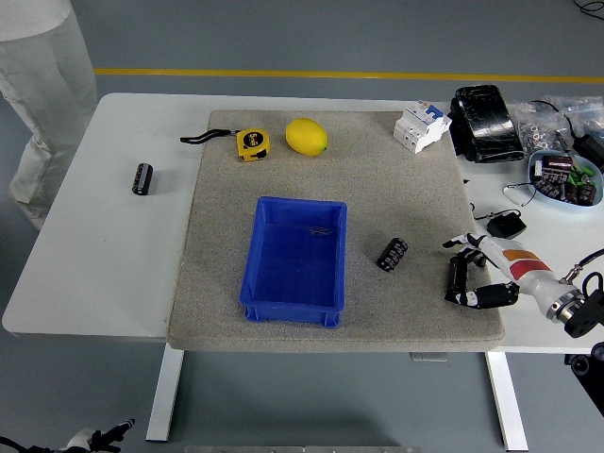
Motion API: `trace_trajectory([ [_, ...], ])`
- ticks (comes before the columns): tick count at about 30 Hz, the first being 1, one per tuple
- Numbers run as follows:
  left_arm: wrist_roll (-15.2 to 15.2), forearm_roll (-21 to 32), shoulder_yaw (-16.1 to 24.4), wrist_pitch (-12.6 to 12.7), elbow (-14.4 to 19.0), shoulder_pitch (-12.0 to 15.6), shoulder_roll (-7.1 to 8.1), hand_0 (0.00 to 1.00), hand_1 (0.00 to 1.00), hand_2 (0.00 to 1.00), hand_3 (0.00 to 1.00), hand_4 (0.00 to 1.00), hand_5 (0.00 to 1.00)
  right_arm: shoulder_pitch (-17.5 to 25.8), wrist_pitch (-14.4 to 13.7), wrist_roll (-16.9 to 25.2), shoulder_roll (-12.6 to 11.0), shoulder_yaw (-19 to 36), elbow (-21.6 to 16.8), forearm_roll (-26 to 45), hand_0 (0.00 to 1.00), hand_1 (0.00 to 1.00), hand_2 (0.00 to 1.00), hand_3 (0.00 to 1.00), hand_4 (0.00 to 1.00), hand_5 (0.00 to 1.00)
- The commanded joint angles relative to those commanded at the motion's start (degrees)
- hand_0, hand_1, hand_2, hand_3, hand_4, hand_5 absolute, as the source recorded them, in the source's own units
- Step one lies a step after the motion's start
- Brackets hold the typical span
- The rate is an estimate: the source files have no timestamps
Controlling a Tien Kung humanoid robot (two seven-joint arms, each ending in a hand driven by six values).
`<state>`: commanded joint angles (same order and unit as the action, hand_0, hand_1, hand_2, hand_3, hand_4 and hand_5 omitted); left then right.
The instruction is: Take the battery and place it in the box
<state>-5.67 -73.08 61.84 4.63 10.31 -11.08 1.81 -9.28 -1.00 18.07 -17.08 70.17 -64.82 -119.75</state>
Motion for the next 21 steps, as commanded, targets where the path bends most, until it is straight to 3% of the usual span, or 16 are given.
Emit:
trace_trajectory([
  [9, -0.09, -0.52, 0.21, -0.13, 0.0, 0.08, 0.09, 0.692, 0.636, 0.743, 0.728, 0.725, 0.726, 0.06, -1.1, 0.73, -0.09, -0.13, -0.57, 0.11, 0.386, 0.512, 0.529, 0.741, 0.998, 0.086],
  [10, -0.08, -0.57, 0.25, -0.14, 0.0, 0.11, 0.1, 0.692, 0.636, 0.743, 0.728, 0.725, 0.727, 0.09, -1.22, 0.8, -0.11, -0.11, -0.75, 0.24, 0.325, 0.458, 0.5, 0.725, 0.924, 0.044],
  [21, -0.01, -0.05, -0.12, -0.16, 0.0, 0.03, 0.23, 0.692, 0.635, 0.743, 0.728, 0.726, 0.727, 0.11, -0.18, 0.04, -0.44, 0.62, -5.62, 1.36, 0.296, 0.449, 0.5, 0.724, 0.883, 0.02],
])
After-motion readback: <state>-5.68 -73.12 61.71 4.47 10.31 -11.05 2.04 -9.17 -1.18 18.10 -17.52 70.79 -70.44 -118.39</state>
